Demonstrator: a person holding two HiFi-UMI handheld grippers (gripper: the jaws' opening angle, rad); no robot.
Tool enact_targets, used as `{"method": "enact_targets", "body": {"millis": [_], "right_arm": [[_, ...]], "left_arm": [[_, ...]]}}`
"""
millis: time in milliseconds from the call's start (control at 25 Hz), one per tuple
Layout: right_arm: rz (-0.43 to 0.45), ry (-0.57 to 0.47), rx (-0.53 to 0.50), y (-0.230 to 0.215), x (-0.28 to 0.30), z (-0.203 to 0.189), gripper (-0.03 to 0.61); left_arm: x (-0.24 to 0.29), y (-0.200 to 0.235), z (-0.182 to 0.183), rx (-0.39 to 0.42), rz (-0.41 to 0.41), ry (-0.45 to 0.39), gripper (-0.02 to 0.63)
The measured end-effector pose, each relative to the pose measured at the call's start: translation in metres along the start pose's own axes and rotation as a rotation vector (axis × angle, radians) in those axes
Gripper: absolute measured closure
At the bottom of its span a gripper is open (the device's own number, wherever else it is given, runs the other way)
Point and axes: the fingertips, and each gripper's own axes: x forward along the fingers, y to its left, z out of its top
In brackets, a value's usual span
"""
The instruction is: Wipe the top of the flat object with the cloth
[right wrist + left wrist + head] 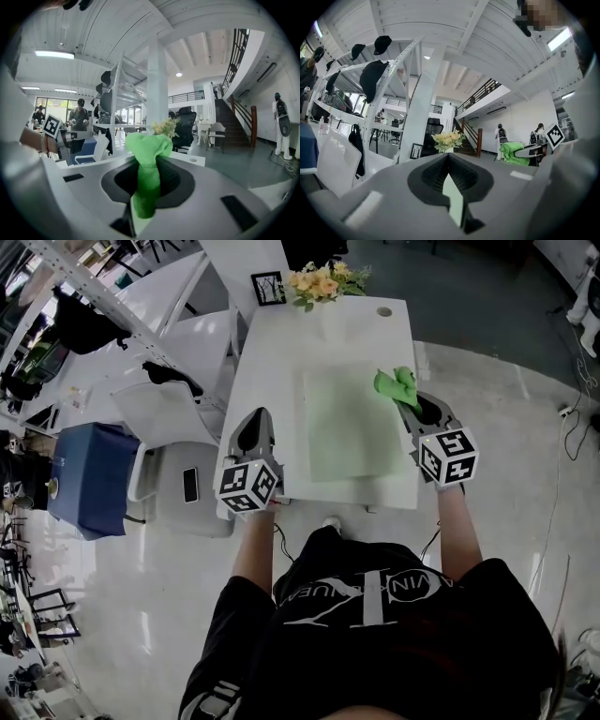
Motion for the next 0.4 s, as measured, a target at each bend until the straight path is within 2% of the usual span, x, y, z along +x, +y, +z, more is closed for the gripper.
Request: {"method": "enact_targets", "body": {"millis": [400], "right_arm": [[0.007,0.003,0.008,0.0008,0.0045,-0.0038,0.520]], "left_arm": [[0.0017,0.0030,-0.0030,-0.004,0.004,0.010,0.603]]}}
